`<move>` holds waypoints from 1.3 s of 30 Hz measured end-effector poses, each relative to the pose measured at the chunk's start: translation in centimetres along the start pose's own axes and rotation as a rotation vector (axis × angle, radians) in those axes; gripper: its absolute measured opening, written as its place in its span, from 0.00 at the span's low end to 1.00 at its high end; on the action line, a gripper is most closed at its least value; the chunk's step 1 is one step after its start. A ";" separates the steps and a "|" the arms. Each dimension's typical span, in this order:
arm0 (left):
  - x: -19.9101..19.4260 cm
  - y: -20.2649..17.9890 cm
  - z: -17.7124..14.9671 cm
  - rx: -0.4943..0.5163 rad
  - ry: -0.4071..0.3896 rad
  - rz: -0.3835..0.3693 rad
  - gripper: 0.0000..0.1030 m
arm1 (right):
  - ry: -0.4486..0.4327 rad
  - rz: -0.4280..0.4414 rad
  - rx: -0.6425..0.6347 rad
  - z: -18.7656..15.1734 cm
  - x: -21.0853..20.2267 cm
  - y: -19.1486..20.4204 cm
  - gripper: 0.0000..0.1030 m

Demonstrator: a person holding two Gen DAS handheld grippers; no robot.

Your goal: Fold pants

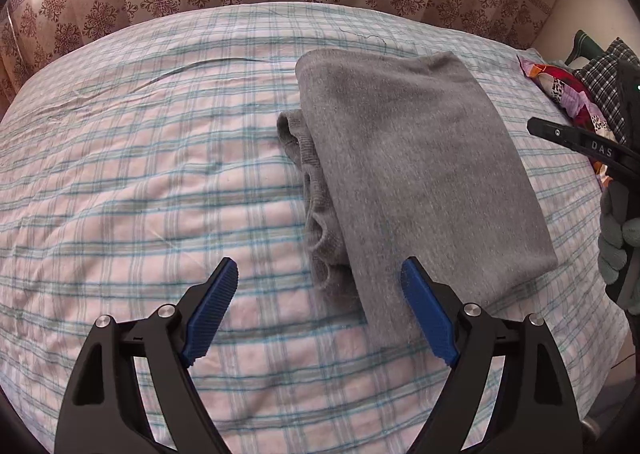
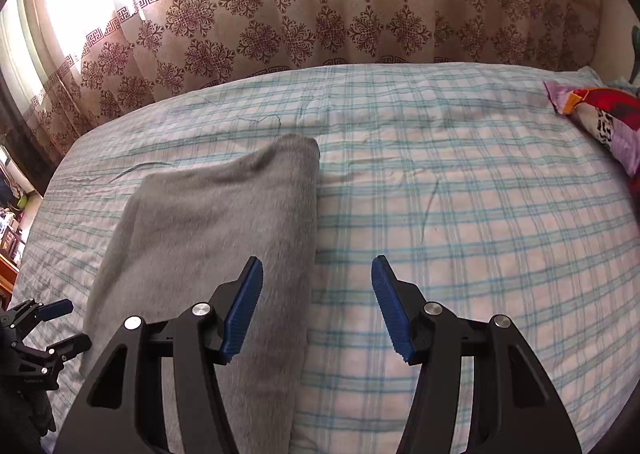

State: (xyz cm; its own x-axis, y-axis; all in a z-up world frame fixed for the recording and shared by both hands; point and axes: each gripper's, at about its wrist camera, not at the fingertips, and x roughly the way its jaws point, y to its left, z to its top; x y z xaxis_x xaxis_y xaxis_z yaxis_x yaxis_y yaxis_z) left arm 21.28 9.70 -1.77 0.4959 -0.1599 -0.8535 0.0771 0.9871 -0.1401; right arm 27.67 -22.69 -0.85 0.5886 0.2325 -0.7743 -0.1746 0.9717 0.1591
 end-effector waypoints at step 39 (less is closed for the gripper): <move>-9.7 -9.4 -6.1 0.081 -0.238 0.276 0.97 | -0.257 -0.078 -0.065 -12.7 -12.4 7.5 0.83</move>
State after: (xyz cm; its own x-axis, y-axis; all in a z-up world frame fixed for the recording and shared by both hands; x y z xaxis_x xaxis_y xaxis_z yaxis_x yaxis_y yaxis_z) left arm 10.46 1.95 4.79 0.6940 0.1081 -0.7118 -0.0242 0.9916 0.1271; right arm 9.07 -18.76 2.18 0.7816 0.1684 -0.6007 -0.1665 0.9843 0.0593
